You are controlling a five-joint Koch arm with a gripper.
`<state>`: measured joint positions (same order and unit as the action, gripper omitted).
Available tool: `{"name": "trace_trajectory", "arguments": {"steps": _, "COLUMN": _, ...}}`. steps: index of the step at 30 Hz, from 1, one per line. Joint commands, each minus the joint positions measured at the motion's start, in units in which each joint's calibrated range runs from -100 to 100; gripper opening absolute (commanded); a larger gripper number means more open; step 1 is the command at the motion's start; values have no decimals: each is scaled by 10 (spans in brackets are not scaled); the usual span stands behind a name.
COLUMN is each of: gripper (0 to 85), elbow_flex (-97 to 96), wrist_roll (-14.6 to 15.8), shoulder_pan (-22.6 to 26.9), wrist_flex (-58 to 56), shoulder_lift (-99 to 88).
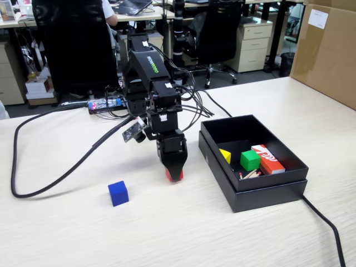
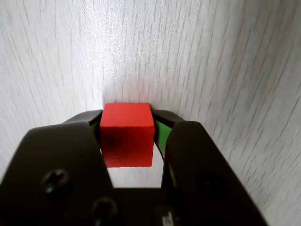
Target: Put the red cube on top of the blue cube
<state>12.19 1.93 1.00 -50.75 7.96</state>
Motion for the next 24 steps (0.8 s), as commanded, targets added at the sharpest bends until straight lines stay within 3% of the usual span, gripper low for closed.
{"name": "trace_trajectory", "arguments": {"steps": 1, "gripper": 36, "elbow_flex": 40, "wrist_roll": -1, "shoulder_pan": -1, "wrist_flex": 22, "shoulder_lift": -11}}
{"name": "trace_trajectory", "arguments": {"steps": 15, "gripper": 36, "elbow_flex": -13, "wrist_roll": 0, "shoulder_pan": -13, "wrist_flex": -39, "shoulder_lift": -241}}
{"name": "trace_trajectory", "arguments": {"steps": 24, "gripper": 36, "elbow_flex": -6, "wrist_roll": -17, "shoulder_pan": -49, "wrist_flex": -40, "shoulder_lift": -307}}
